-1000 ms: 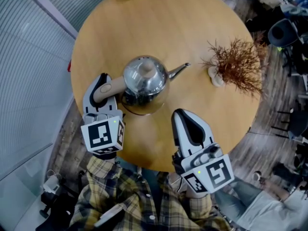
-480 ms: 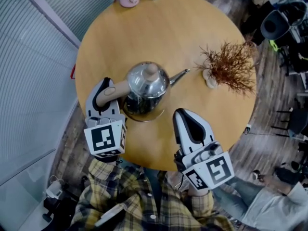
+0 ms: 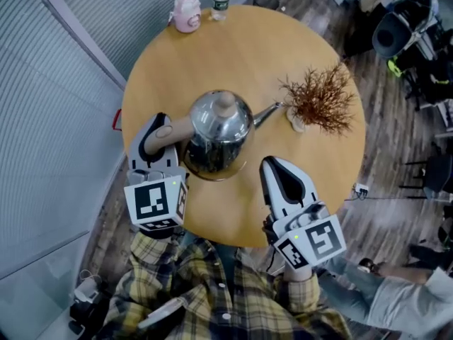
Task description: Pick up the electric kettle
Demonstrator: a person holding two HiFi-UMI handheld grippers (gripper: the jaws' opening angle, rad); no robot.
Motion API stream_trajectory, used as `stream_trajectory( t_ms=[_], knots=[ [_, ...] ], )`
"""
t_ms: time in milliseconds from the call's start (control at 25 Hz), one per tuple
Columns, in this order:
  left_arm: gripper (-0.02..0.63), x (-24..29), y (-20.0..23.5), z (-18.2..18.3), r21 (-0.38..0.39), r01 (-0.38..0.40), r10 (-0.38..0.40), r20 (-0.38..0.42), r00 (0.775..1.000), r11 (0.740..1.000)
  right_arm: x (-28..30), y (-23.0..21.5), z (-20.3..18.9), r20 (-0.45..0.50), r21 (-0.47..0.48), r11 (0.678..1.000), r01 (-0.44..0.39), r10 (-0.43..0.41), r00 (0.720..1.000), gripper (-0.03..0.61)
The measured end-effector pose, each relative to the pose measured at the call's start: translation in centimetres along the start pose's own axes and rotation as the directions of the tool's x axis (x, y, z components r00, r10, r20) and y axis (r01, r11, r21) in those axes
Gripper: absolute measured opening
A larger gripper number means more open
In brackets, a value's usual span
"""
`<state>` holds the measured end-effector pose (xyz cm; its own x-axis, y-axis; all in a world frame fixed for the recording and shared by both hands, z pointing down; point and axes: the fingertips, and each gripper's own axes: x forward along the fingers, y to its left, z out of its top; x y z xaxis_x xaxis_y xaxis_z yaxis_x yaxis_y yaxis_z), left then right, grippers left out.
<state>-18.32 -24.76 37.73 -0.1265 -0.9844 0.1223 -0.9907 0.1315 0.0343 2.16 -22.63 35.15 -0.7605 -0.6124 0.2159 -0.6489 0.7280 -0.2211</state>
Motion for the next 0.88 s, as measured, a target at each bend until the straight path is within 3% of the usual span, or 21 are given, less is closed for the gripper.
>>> stream_trajectory(
  t_ms=[480, 880],
  knots=[
    [0.015, -2.8, -2.4, 7.4, -0.02, 0.087, -0.086, 0.058, 0.995, 0.996, -4.4, 0.3, 4.8, 0.072, -0.07, 0.995, 0.065, -0.06, 0.996, 0.038],
    [0.014, -5.3, -6.9, 9.9, -0.008, 0.19, -0.189, 0.081, 0.979, 0.982, -9.2, -0.8, 5.3, 0.101, -0.116, 0.981, 0.155, -0.143, 0.984, 0.038]
  ],
)
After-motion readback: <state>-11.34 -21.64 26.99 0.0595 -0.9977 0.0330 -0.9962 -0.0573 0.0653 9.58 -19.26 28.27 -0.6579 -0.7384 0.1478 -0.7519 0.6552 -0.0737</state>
